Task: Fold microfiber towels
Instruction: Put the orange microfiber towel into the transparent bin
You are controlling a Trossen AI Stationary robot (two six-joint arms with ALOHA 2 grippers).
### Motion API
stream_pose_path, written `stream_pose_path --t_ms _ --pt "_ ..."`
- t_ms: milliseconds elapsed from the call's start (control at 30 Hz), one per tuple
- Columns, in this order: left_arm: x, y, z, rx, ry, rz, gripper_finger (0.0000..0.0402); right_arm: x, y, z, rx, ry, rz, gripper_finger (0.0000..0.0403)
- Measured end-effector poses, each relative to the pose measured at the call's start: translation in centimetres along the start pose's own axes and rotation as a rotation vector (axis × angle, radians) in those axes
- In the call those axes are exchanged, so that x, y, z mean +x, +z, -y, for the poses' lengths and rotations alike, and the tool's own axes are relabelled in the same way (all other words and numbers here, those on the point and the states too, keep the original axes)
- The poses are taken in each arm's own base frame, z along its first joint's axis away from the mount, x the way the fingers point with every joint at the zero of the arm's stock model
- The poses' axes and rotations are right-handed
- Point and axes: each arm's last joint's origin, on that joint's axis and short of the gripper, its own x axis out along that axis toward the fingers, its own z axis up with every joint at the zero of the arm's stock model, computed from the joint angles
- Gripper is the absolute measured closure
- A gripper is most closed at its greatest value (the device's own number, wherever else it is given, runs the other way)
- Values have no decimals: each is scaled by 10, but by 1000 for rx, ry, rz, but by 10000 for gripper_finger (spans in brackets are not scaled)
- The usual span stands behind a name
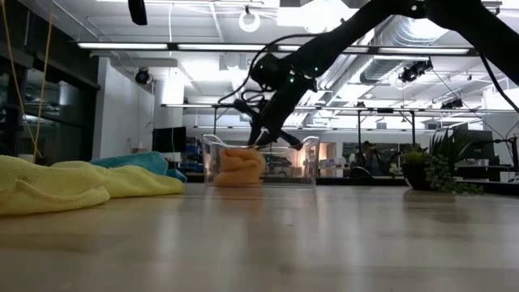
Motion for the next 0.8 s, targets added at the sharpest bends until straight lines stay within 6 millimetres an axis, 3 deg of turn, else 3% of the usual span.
stream_pose_path --t_ms 233,800 --pt "0 0 0 -6 0 -1 401 28 -2 4 62 106 -40 403" --pt "5 -5 -2 -6 21 -27 402 28 -1 14 110 20 -37 403"
